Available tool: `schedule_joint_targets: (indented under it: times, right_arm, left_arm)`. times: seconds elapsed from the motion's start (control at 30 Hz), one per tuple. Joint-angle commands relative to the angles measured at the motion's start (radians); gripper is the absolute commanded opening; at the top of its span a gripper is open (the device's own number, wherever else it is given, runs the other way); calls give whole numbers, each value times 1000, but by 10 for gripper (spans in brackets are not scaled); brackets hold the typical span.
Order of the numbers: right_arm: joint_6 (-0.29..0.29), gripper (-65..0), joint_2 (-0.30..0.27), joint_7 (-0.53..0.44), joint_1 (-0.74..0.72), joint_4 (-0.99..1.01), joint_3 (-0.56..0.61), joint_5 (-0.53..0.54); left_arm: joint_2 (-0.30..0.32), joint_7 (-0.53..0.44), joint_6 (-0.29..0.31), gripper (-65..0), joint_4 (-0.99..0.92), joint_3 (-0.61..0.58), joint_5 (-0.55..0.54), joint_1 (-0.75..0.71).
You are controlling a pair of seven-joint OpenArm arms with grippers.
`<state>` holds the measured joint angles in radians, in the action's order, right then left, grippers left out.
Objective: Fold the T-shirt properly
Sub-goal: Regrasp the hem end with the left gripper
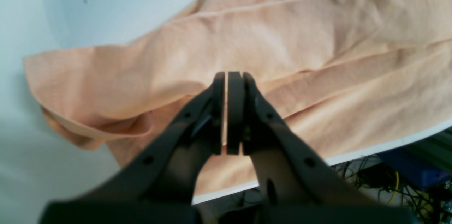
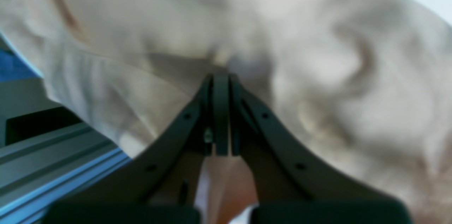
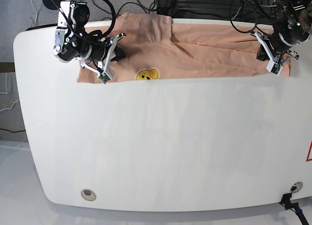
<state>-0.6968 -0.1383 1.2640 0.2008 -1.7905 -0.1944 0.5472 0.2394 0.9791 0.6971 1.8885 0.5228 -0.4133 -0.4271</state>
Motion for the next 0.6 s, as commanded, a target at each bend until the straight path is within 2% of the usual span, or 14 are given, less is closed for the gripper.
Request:
schedule_joint_targets:
  times: [0.0, 0.13, 0.4, 0.57]
  right_arm:
    - [-1, -650, -10, -11, -8, -15, -4, 11]
    - [-1, -650, -10, -13, -8, 16, -4, 6]
    - [-1, -650, -16, -50, -10, 117, -4, 4]
    - [-1, -650, -17, -50, -22, 120, -4, -2]
  left_arm:
    - [10, -12, 1, -650, 16, 6, 7, -2]
    - [10, -16, 1, -650, -36, 3, 103, 4]
    - [13, -107, 1, -650, -238, -69, 107, 49]
    - [13, -114, 1, -650, -286, -76, 107, 76]
